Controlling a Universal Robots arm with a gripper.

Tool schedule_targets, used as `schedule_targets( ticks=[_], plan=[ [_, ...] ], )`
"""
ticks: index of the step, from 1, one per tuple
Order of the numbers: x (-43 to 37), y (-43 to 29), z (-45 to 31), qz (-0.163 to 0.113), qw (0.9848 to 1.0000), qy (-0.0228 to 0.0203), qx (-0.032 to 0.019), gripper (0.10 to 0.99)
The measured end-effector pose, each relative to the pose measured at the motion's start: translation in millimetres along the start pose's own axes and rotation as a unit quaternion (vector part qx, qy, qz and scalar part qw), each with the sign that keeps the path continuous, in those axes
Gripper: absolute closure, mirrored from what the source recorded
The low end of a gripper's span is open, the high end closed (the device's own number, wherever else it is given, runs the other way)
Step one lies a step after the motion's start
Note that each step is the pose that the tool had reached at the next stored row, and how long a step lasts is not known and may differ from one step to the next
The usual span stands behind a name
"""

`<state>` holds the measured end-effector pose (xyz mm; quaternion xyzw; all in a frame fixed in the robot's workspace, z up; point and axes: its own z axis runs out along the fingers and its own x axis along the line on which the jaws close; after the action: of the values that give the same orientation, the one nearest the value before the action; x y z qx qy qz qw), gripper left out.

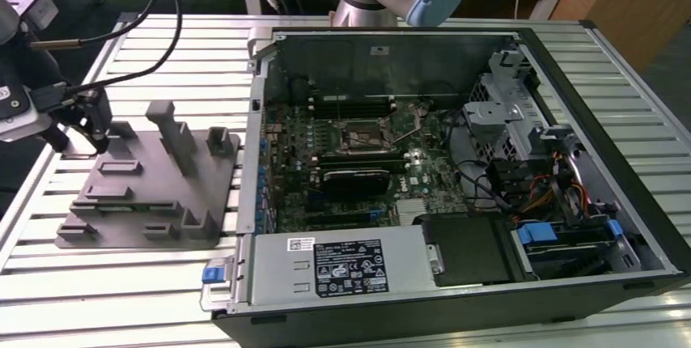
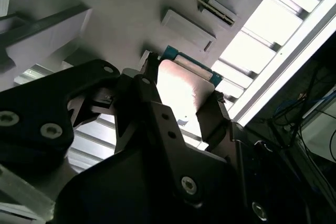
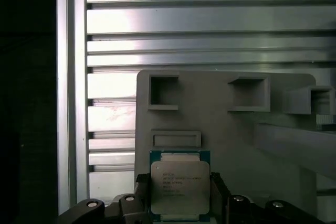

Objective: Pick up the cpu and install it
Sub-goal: 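Pick up the cpu and move it towards the insertion slot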

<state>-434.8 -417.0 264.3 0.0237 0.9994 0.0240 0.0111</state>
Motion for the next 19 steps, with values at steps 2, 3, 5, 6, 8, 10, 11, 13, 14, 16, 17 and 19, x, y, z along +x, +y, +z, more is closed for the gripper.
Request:
schedule_targets(
  ticks=[2, 3, 5, 6, 8, 10, 11, 13, 14, 16, 17, 19],
  plan=[
    [-0.1, 0.2, -4.2, 0.000, 1.0000, 0.0000, 0.0000, 0.545],
    [-0.1, 0.3, -6.6, 0.000, 1.0000, 0.0000, 0.0000, 0.545],
    [-0.2, 0.5, -10.9, 0.000, 1.0000, 0.0000, 0.0000, 0.545],
    [-0.3, 0.6, -13.1, 0.000, 1.0000, 0.0000, 0.0000, 0.545],
    [-0.4, 0.9, -17.7, 0.000, 1.0000, 0.0000, 0.0000, 0.545],
    [-0.5, 1.1, -22.7, 0.000, 1.0000, 0.0000, 0.0000, 0.545],
    [-0.5, 1.2, -25.0, 0.000, 1.0000, 0.0000, 0.0000, 0.545],
    [-0.6, 1.5, -30.3, 0.000, 1.0000, -0.0001, 0.0000, 0.545],
    [-0.7, 1.6, -33.0, 0.000, 1.0000, -0.0001, 0.0000, 0.545],
    [-0.8, 1.9, -38.4, 0.000, 1.0000, -0.0003, 0.0000, 0.545],
    [-0.9, 2.0, -40.9, 0.000, 1.0000, -0.0004, 0.0000, 0.545],
    [-1.0, 2.2, -46.5, 0.000, 1.0000, -0.0005, 0.0000, 0.545]
  ],
)
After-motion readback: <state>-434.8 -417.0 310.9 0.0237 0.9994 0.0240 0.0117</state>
